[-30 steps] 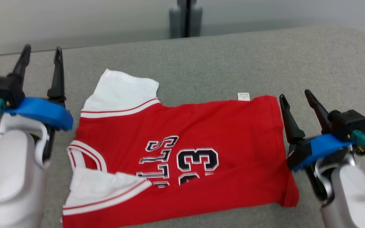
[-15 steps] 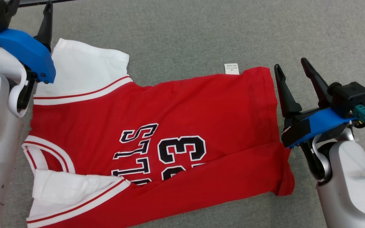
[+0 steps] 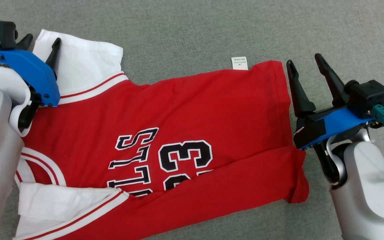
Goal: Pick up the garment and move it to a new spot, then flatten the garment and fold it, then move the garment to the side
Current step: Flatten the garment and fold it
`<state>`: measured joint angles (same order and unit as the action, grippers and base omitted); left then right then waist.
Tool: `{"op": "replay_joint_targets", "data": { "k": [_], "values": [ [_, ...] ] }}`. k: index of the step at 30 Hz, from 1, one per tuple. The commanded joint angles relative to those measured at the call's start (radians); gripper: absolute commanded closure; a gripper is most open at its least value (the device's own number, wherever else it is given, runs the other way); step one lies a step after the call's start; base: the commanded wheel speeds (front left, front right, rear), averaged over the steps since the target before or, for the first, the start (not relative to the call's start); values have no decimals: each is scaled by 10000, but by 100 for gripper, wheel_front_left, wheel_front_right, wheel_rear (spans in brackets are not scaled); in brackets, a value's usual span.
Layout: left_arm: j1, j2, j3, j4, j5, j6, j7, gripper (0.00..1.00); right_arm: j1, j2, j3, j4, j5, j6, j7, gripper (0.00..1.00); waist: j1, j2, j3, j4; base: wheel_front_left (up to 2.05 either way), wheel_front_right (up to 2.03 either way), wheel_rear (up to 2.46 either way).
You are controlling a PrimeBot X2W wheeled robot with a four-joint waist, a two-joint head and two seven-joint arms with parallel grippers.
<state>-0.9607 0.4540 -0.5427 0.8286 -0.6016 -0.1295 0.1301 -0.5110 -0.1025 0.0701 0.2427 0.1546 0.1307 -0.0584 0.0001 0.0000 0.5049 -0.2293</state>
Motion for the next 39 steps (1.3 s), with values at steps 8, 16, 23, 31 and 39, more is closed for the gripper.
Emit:
{"op": "replay_joint_targets", "data": {
  "k": [8, 16, 23, 31, 39],
  "values": [
    [-85, -34, -780, 306, -1087, -12, 369, 0, -334, -54, 60, 170, 97, 2, -3, 0, -1, 0, 161, -73, 0, 0, 0],
    [-341, 136, -1446, 527, -1575, -12, 123, 100, -636, -374, 364, 525, 381, 2, 525, 0, -1, 0, -37, -88, 0, 0, 0],
    [-715, -20, -1888, 404, -1789, -12, -662, 100, -1033, -806, 713, 906, 696, 2, 1445, 0, -1, 0, -195, 265, 0, 0, 0],
    [-939, -126, -2461, 195, -1991, -13, -1328, 100, -1305, -1129, 949, 1848, 951, 2, 2098, 0, -1, 0, -164, 726, 0, 0, 0],
    [-1185, -260, -2946, 40, -2192, -13, -1772, 100, -1524, -1235, 1115, 2982, 1096, 2, 2232, 0, -1, 0, -138, 1023, 0, 0, 0]
  ]
}}
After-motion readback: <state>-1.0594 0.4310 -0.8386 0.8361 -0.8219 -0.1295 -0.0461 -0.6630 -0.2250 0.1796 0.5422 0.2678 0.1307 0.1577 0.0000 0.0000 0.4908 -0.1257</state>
